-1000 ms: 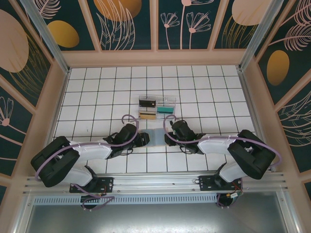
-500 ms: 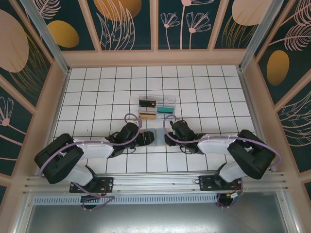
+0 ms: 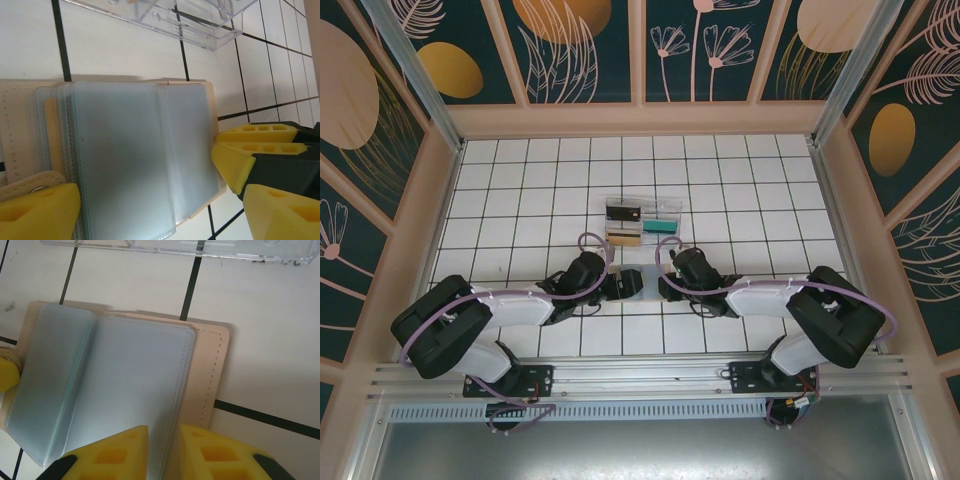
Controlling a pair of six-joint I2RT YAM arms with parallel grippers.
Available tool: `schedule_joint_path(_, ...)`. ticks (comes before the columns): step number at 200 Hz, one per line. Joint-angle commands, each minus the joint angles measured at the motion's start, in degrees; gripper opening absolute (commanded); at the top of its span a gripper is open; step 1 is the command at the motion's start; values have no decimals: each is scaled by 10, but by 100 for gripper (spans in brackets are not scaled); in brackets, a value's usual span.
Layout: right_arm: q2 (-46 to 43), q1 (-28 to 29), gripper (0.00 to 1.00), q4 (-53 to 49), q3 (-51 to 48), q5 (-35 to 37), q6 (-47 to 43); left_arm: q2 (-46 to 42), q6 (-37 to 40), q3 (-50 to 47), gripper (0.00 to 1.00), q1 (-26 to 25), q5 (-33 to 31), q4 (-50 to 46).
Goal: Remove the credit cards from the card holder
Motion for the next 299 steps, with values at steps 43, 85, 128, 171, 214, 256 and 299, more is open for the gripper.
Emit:
schedule_joint_path(43,9,2,24,10,0,-5,9,-1,-2,-1,82,-5,42,41)
schedule_joint_path(85,10,3,24,9,0,-5,9,-32,-2,-4,82,-5,-23,-9)
schedule_joint_path(128,9,3,24,10,0,-5,11,-41,-2,-1,82,-5,-65,-56)
schedule_joint_path(171,12,5,24,9,0,-6,13,-14,-3,0,81,-5,-42,-36)
schedule_joint_path(214,12,6,24,7,2,-4,13,-1,-2,3,81,-5,-35,-33)
schedule_joint_path(256,18,7,24,9,5,-6,13,10,-2,1,80,-5,-4,-4)
schedule_joint_path(299,20,8,24,7,7,-5,12,27,0,6,82,-7,29,17)
